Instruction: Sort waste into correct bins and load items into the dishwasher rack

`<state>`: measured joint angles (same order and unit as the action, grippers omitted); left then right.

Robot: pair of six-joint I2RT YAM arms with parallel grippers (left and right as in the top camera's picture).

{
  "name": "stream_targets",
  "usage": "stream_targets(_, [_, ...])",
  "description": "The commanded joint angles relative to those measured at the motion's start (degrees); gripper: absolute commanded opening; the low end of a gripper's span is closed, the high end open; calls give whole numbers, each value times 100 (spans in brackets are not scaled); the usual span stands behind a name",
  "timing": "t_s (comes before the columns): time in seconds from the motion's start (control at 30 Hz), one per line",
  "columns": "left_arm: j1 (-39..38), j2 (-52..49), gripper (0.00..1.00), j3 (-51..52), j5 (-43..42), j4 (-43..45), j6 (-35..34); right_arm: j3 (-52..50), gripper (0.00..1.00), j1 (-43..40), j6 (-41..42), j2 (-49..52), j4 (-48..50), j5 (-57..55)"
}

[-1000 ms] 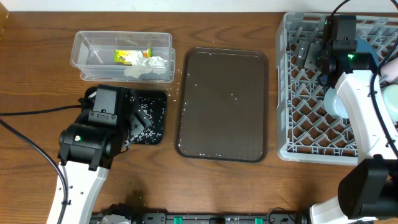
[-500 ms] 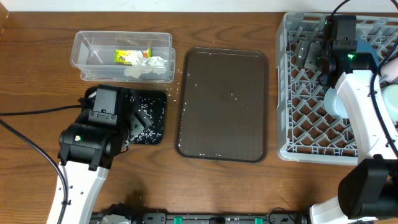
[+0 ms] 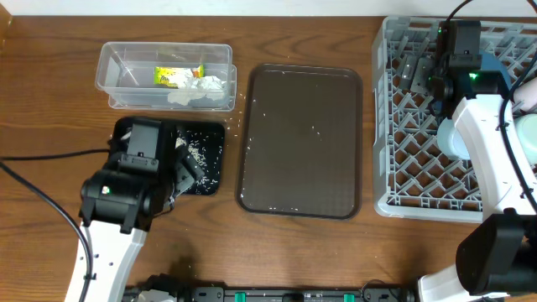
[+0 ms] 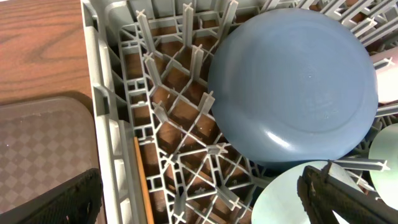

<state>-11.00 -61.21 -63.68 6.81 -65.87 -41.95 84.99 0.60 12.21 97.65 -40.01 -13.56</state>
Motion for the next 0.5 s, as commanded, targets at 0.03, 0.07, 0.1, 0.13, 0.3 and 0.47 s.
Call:
stream_targets(0.03, [-17, 407, 95, 555, 173, 437, 448, 7, 99, 55, 85, -44, -7, -52])
stream_targets(0.07, [-17, 527, 95, 737, 157, 656, 599, 7, 99, 55, 85, -44, -7, -52])
stream_targets(0.1, [-17, 662, 95, 933, 101, 909, 789, 7, 99, 55, 85, -44, -7, -52])
stream_targets(0.13, [-17, 778, 95, 1106, 15, 1130, 964, 7, 99, 55, 85, -44, -7, -52])
stream_targets(0.3, [-17, 1609, 95, 2190, -817, 2527, 2627, 7, 99, 55, 85, -44, -7, -52])
stream_targets(0.47, [-17, 2603, 95, 3327, -1440, 3462, 4013, 7, 99, 55, 85, -44, -7, -52])
